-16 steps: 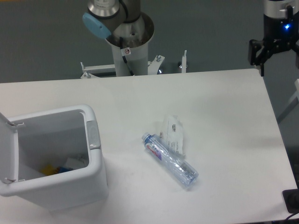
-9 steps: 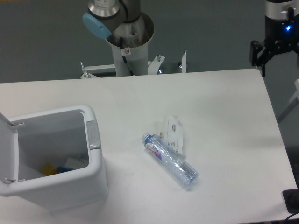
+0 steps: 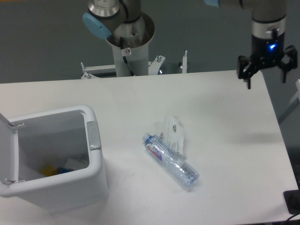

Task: Place the trash in the trash can
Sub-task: 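Move the gripper down toward the clear plastic cup beside the bottle, then lower the open gripper over the clear plastic cup and close on it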

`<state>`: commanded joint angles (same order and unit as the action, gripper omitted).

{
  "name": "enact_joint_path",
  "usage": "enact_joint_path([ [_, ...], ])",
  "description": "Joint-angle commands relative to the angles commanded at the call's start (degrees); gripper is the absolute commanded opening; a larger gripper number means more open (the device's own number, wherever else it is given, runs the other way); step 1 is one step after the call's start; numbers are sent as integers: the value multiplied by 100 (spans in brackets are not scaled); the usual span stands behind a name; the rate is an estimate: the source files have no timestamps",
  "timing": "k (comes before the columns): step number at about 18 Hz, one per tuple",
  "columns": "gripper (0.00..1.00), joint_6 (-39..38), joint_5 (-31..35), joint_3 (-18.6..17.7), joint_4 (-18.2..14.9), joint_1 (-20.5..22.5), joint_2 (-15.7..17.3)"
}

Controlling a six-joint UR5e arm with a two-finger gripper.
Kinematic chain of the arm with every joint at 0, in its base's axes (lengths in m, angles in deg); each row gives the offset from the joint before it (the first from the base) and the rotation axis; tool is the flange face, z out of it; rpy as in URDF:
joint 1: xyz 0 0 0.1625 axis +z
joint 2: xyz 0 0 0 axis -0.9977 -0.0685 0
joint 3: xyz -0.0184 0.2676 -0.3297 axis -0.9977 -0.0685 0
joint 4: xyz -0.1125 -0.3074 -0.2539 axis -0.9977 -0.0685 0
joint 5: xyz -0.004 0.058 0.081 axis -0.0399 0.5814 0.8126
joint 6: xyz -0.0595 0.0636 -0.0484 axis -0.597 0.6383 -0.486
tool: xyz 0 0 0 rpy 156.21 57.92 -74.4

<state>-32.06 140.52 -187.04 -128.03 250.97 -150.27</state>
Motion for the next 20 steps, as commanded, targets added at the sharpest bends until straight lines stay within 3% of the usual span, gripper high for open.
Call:
enact_joint_path([
  [3, 100, -27, -52, -517, 106, -133, -88],
  [9, 100, -27, -175, -642, 19, -633, -466],
  [14, 100, -299, -1062, -1010, 53, -906, -598],
  [16, 100, -255, -1081, -1274, 115, -1011, -607],
  [20, 100, -448, -1037, -1293, 159, -1416, -782],
])
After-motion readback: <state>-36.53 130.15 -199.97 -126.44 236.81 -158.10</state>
